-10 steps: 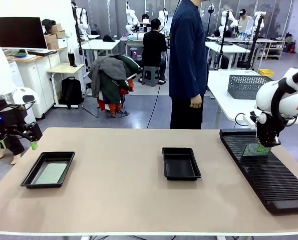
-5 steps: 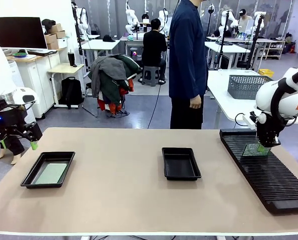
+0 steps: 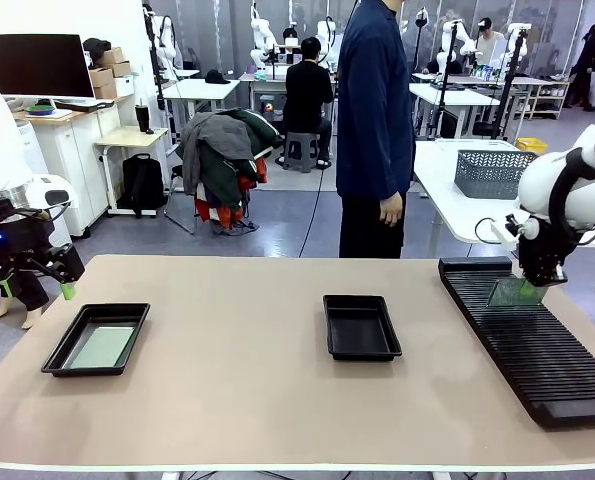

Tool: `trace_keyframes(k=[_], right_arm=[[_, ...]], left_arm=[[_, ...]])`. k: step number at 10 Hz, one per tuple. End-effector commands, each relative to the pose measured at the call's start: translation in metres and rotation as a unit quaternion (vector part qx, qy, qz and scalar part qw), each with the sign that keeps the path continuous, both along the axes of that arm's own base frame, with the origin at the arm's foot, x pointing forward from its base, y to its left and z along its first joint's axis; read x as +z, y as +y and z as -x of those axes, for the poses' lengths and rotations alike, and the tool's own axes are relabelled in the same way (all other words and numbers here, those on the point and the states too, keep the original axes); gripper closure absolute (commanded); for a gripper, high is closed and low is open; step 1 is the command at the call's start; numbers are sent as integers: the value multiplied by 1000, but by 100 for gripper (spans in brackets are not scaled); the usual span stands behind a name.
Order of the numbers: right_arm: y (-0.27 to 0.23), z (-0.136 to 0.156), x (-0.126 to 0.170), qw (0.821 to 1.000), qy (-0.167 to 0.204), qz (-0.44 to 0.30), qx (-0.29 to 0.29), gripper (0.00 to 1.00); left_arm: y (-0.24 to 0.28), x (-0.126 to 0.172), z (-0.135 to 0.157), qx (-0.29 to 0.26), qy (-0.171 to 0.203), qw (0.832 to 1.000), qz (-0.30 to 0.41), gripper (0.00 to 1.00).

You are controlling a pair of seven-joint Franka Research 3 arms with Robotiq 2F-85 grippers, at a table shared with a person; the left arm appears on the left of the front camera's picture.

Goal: Inspect and transfer BCBs to ESD trays.
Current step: Pick up the Blank PCB from the PCB Rack and place it in the right ESD tray.

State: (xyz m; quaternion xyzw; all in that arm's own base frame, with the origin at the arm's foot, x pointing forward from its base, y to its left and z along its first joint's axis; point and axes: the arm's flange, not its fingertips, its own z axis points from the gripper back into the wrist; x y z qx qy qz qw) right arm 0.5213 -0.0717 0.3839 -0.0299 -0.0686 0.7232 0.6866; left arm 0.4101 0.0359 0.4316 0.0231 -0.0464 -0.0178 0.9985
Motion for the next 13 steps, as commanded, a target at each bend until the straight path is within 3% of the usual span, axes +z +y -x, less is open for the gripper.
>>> trace_keyframes(k=[1, 7, 10, 13], right_arm=[[-1, 30, 45, 1000, -6, 13, 2, 100], [4, 98, 230, 999, 15, -10, -34, 100], [4, 120, 288, 999, 6, -5, -50, 100], [5, 126, 311, 999, -4, -3, -51, 100]], left_arm=[[0, 0, 0, -4, 1, 1000, -1, 0], [0, 0, 0, -4, 1, 1000, -1, 0], [0, 0, 0, -4, 1, 1000, -1, 0], [0, 0, 0, -4, 1, 1000, -1, 0]])
